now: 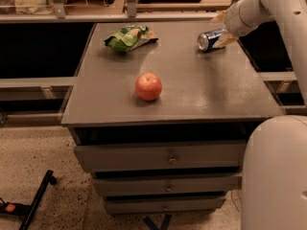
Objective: Move pepsi can near apple
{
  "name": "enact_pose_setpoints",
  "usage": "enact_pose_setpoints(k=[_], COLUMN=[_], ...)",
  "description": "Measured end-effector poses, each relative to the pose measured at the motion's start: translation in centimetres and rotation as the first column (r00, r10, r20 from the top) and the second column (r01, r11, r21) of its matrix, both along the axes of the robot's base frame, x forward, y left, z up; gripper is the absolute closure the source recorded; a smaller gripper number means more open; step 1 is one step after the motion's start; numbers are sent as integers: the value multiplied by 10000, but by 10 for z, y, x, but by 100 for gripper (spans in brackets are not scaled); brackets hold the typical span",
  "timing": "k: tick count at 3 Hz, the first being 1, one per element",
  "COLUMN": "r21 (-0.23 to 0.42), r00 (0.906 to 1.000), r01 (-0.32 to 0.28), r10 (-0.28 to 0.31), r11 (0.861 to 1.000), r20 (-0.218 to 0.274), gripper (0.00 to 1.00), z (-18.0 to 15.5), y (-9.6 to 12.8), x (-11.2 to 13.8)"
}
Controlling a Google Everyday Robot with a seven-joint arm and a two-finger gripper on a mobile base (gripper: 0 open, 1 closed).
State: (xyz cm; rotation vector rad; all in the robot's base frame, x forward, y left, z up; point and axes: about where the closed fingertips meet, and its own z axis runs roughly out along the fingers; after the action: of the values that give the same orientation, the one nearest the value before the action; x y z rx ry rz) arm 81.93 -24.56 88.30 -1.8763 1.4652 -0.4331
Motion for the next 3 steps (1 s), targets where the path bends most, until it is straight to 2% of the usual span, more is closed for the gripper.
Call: enact_pose_setpoints(k=[1,3], r21=[6,-180], r00=[9999,9999], r01=[-104,-77], r10=[104,78], r11=[9999,9998], r20=[61,80], gripper=[33,36], z=[0,-7], y=[3,2], x=[2,8])
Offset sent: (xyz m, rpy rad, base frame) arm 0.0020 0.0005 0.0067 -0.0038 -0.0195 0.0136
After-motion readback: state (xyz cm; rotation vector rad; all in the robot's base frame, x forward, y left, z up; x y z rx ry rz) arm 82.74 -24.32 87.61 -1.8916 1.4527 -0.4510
